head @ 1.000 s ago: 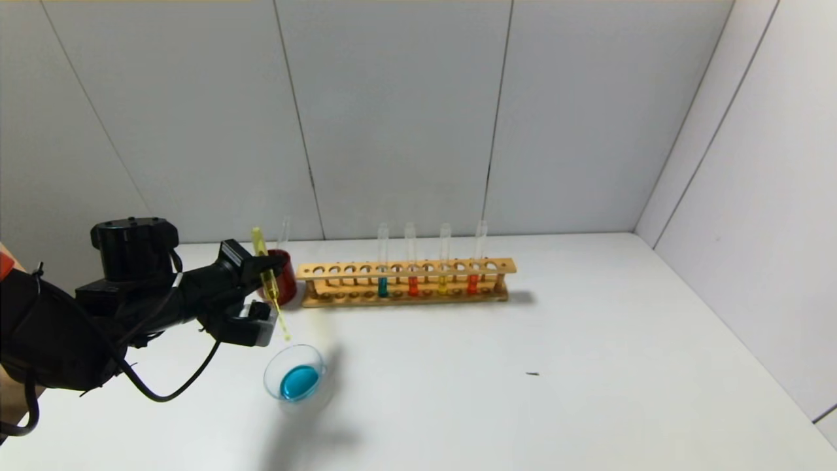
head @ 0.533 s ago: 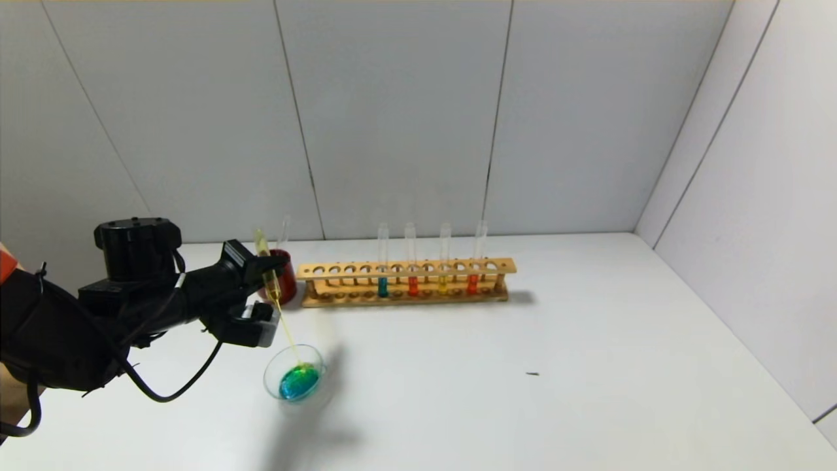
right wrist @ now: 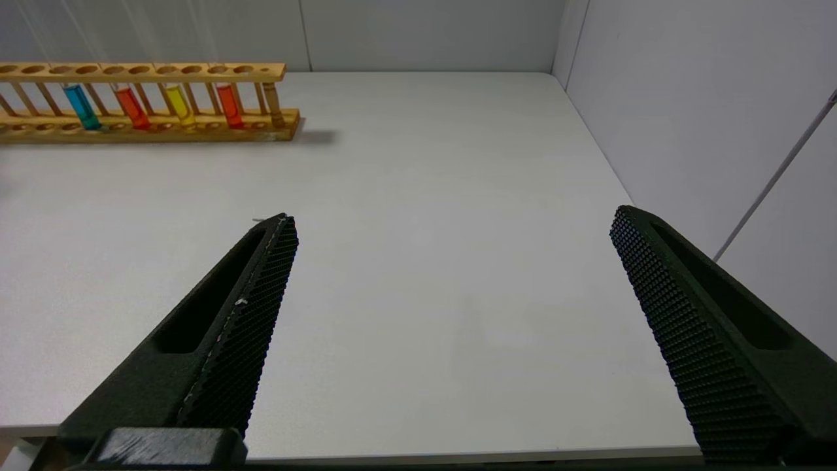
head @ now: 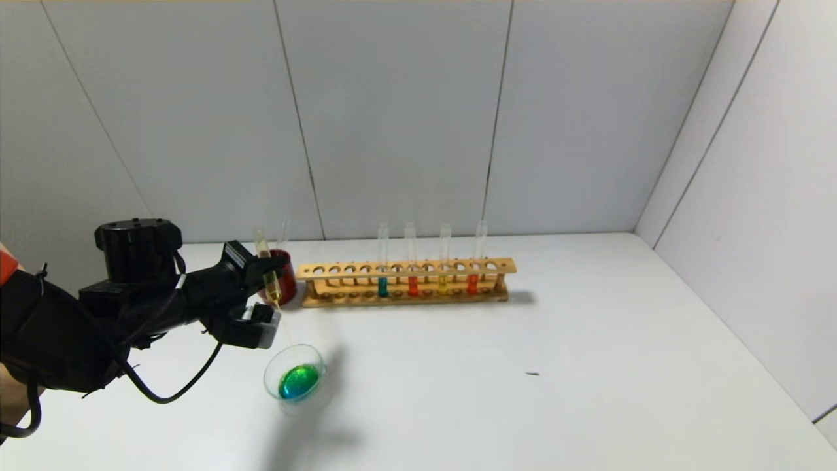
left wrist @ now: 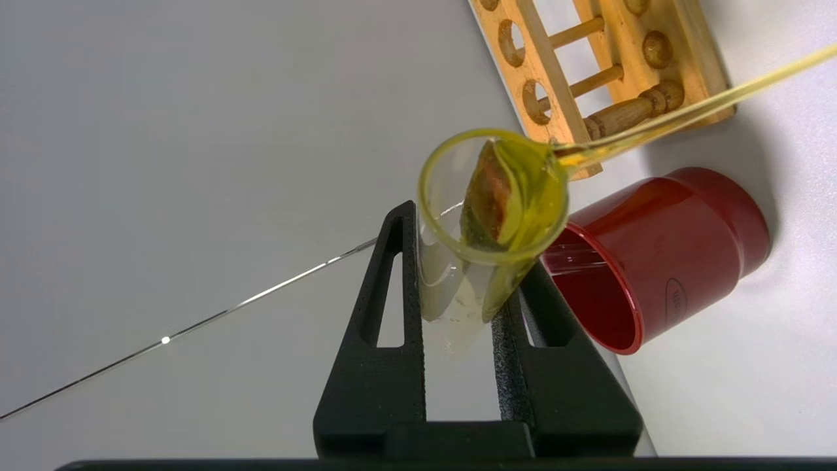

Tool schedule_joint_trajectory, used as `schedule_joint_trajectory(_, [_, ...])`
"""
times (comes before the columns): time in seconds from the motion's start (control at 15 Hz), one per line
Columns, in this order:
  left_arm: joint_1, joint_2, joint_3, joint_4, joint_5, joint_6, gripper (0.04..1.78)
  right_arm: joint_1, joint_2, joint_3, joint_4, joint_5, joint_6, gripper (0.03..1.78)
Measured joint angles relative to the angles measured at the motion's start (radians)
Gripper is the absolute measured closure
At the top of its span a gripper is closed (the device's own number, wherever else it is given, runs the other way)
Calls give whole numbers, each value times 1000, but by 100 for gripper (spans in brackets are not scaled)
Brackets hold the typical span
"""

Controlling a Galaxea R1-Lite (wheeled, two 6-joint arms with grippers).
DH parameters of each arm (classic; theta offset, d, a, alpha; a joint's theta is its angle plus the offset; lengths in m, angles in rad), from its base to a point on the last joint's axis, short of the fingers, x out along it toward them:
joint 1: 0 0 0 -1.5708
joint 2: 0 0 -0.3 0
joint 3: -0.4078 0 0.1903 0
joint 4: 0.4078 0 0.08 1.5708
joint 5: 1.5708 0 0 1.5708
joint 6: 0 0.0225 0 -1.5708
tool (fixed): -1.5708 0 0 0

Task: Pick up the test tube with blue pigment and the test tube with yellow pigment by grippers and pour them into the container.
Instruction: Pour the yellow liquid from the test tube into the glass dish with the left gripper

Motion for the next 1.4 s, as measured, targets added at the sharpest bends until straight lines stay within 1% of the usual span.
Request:
schedule_joint_trajectory(0.93, [-11, -39, 20, 0, -4, -13, 148, 0, 0, 0, 0, 0, 0, 6])
schedule_joint_trajectory(1.07, [-12, -49, 19, -1, 0, -90, 148, 1, 0, 0, 0, 0, 0, 6])
schedule_joint_trajectory(1.2, [-12, -68, 17, -18, 25, -234, 148, 0, 0, 0, 0, 0, 0, 6])
schedule_joint_trajectory(1.4, [-12, -118, 20, -31, 147, -508, 148, 0, 0, 0, 0, 0, 0, 6])
